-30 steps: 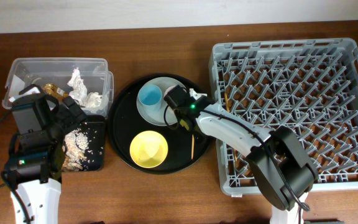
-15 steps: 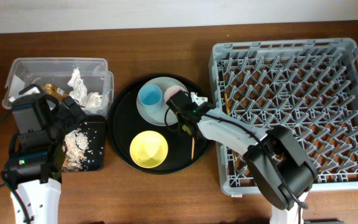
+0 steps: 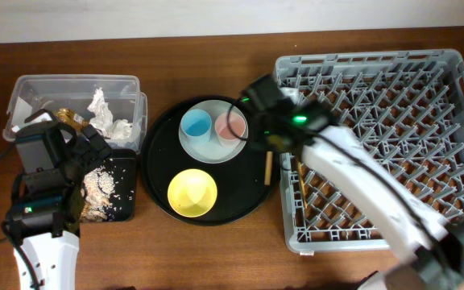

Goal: Sort waste into correct bins and load items into the dishwasher rack
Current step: 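Insert the second chopstick into the grey dish rack, then move the right gripper to the yellow bowl and grasp its rim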

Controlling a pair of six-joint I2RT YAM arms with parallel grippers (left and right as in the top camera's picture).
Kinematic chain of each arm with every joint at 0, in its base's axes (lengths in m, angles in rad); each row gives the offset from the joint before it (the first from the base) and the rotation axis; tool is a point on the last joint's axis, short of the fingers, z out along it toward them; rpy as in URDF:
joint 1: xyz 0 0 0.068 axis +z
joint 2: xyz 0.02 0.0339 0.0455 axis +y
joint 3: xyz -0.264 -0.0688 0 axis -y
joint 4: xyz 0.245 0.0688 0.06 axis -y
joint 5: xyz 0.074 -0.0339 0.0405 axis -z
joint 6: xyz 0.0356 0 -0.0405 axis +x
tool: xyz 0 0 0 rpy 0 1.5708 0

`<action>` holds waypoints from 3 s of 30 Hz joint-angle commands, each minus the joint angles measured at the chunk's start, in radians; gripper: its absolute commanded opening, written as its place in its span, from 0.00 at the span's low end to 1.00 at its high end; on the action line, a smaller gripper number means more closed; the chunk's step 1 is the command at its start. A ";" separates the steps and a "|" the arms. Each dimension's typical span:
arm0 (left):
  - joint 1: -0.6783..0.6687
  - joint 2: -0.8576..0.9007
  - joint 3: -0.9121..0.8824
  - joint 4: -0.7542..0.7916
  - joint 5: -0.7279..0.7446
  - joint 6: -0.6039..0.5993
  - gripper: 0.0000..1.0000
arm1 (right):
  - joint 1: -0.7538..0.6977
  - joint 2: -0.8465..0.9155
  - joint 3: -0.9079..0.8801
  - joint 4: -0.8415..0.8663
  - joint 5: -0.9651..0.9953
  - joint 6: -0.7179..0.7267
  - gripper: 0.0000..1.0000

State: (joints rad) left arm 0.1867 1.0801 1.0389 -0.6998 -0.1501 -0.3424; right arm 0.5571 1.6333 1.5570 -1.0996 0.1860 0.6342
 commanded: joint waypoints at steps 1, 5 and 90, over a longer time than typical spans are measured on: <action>0.004 -0.002 0.012 0.002 -0.004 -0.013 0.99 | -0.069 -0.087 0.010 -0.116 0.009 -0.187 0.04; 0.004 -0.002 0.012 0.002 -0.004 -0.012 0.99 | -0.154 -0.085 -0.033 -0.193 -0.029 -0.347 0.04; 0.004 -0.002 0.012 0.002 -0.004 -0.012 0.99 | 0.516 0.306 -0.245 0.592 -0.200 -0.574 0.30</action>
State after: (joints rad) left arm 0.1867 1.0801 1.0389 -0.6994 -0.1501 -0.3420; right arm 1.0649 1.9305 1.3228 -0.5007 -0.0257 0.0628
